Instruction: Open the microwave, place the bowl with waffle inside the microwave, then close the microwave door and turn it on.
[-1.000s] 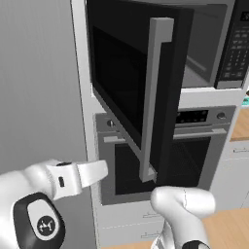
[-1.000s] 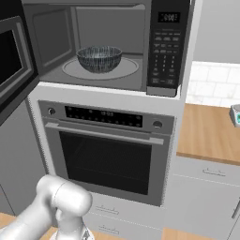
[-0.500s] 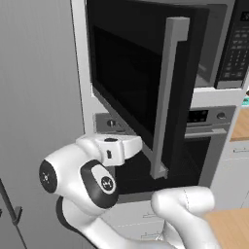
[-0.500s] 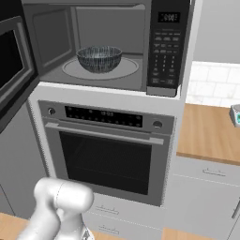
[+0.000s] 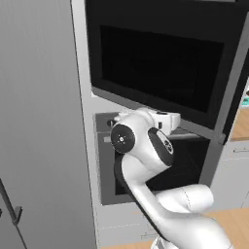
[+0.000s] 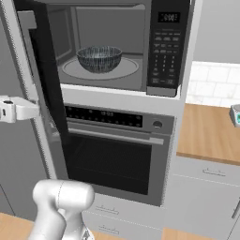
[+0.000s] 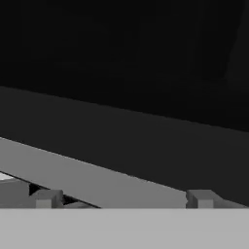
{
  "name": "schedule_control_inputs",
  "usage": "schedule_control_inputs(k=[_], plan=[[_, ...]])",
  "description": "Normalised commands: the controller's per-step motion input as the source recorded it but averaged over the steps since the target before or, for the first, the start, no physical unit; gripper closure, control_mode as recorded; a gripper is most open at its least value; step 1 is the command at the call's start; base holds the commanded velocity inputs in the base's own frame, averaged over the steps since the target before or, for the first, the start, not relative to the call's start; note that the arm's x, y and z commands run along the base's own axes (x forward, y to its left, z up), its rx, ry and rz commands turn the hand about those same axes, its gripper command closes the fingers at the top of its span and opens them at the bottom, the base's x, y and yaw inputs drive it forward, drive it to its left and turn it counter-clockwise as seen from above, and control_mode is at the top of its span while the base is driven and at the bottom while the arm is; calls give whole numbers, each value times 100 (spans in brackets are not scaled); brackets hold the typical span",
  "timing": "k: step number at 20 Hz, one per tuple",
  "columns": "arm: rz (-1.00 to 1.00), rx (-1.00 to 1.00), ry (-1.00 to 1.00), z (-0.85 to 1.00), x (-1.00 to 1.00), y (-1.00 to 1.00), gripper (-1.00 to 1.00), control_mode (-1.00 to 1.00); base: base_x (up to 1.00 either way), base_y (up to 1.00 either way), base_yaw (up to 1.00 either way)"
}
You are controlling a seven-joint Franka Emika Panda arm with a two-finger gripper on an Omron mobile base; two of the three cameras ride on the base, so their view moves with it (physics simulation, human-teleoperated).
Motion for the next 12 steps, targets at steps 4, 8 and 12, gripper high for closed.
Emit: schedule_control_inputs(k=[4,8,12], plan=[[0,37,11,56,100,-92,-100,-100,0,0,0],[8,43,2,65,100,-100,-100,-100,0,0,0],[24,34,-11,31,84,-100,-100,-100,0,0,0]])
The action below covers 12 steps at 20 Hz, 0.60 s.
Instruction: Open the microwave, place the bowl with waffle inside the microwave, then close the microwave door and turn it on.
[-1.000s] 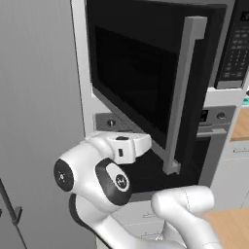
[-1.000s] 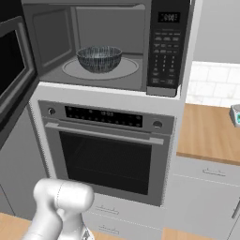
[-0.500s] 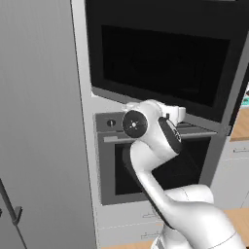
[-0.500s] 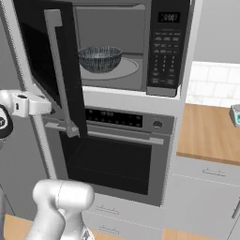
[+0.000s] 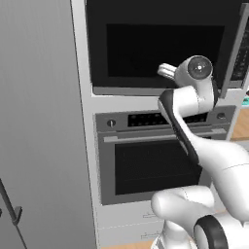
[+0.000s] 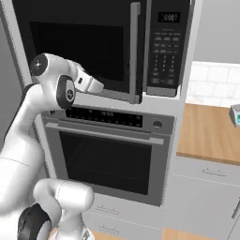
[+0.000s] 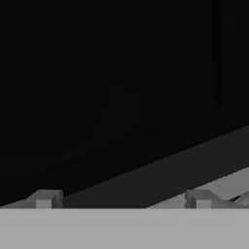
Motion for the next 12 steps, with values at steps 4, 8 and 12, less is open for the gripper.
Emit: schedule_control_inputs(k=[4,8,12], plan=[[30,26,-25,0,94,-99,-100,-100,0,0,0],[20,17,-13,0,67,-67,-100,-100,0,0,0],[0,0,-13,-14,-85,-16,-100,-100,0,0,0]])
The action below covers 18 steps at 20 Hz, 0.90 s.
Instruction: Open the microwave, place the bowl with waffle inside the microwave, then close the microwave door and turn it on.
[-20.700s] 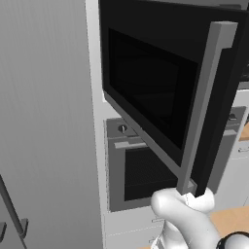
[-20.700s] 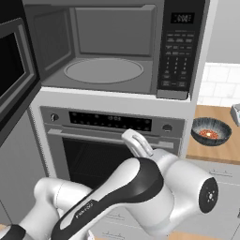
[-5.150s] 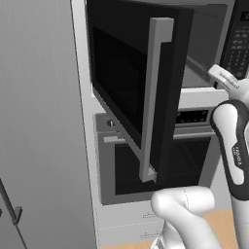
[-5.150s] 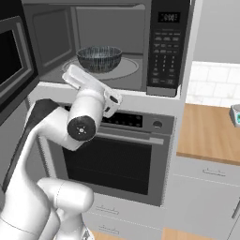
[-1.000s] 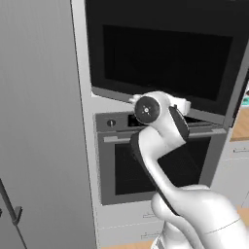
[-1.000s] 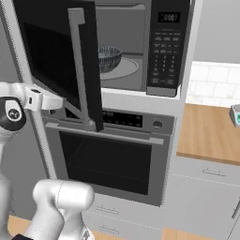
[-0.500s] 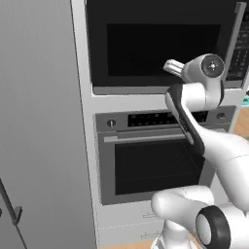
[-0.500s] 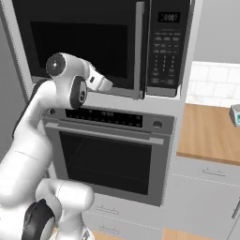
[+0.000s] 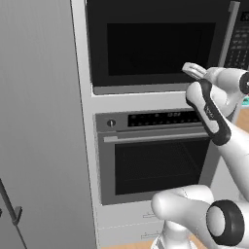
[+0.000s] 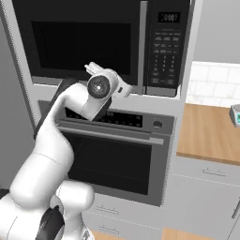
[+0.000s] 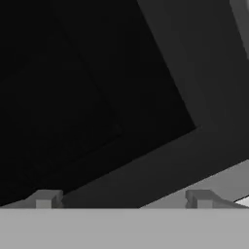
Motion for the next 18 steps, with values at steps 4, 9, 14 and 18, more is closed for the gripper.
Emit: schedule_control_inputs(k=[4,9,14,18], plan=[[-2,1,-21,12,-92,-1,-100,-100,0,0,0],[-3,7,-11,30,-54,-28,-100,-100,0,0,0],[-12,40,3,15,-76,-95,-100,-100,0,0,0],[-7,21,21,0,-4,-81,-100,-100,0,0,0]])
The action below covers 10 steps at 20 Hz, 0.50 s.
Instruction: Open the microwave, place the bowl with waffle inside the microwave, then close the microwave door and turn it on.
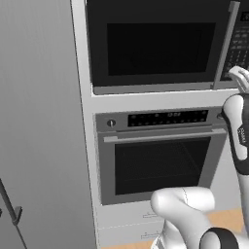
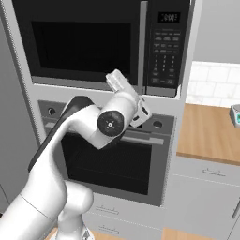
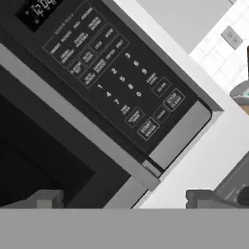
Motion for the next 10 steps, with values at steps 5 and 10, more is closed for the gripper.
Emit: schedule_control_inputs(k=[5,10], plan=[[-3,20,13,0,-1,-39,-100,-100,0,0,0],[0,18,4,-1,-4,0,100,-100,0,0,0]])
